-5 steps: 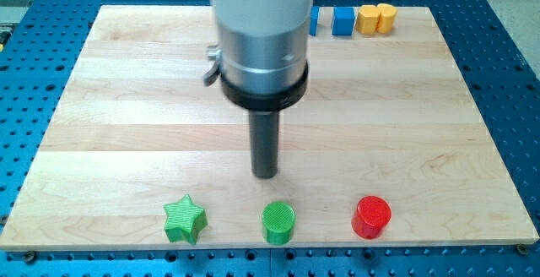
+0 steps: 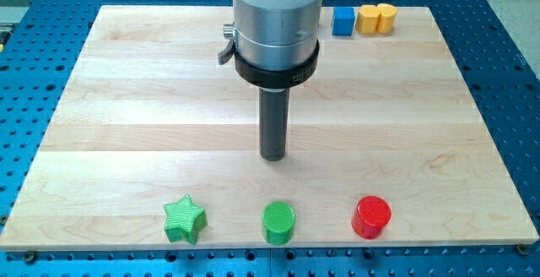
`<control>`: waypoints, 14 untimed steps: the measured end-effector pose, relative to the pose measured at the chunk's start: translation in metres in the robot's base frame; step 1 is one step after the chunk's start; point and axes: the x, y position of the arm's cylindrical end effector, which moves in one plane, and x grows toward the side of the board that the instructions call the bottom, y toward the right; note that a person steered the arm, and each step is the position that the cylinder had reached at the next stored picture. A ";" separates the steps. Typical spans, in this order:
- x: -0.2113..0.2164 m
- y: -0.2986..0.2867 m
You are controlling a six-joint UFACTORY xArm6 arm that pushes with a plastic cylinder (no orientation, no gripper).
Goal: Slide the yellow hexagon to the right of the red circle
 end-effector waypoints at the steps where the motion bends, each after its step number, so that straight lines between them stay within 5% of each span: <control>1: -0.005 0.000; 3: -0.078 0.077; 6: -0.258 0.245; 7: -0.306 0.241; 8: -0.311 0.196; 14: -0.070 0.090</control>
